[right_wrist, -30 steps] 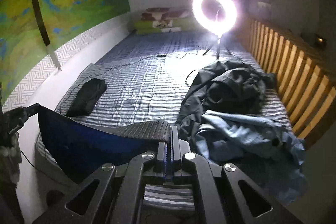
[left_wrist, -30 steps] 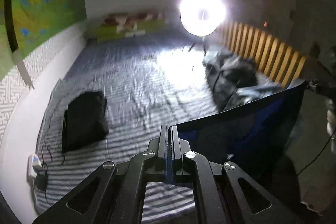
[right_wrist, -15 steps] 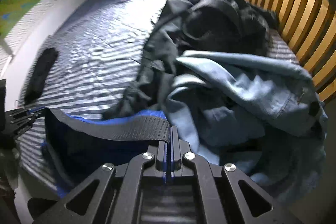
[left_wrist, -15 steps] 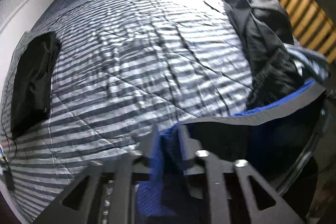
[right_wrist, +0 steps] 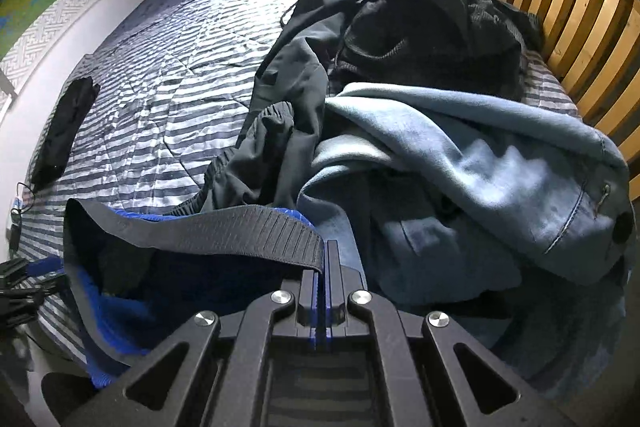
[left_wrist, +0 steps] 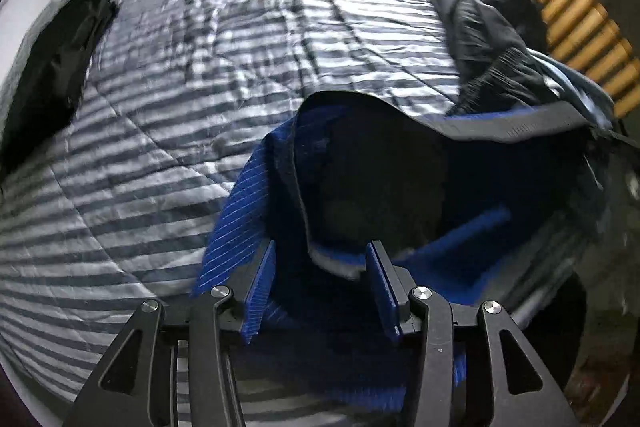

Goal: Fold small clothes
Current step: 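Stretch the waistband between both tools and lay the shorts flat on the bed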

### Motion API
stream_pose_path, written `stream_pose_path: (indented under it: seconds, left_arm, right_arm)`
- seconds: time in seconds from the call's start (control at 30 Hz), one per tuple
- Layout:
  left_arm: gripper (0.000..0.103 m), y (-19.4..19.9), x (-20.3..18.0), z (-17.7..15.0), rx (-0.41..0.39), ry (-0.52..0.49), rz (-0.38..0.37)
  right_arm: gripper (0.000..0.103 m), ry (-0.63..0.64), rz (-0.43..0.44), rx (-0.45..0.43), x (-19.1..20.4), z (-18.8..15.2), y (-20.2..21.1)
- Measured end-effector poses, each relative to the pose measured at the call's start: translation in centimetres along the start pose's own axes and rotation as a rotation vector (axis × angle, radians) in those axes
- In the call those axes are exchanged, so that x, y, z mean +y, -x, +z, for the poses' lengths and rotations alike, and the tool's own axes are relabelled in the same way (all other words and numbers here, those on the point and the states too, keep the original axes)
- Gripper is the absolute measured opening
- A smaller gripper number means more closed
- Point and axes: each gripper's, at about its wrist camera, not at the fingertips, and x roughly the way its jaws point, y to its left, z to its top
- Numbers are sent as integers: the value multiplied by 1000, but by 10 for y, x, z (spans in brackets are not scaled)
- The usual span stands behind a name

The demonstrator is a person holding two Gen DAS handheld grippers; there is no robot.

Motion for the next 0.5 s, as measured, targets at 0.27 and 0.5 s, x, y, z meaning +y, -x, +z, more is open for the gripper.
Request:
stream_pose_path:
  seconds: [0.27,0.5]
  left_arm:
    - [2,-12,3,2,0,-8,85]
    - [2,104,31,-10,-132,-88,152]
  right_arm:
    - [2,33,-7,1,1,-1,4]
    - [2,32,52,-15,4,-7,31]
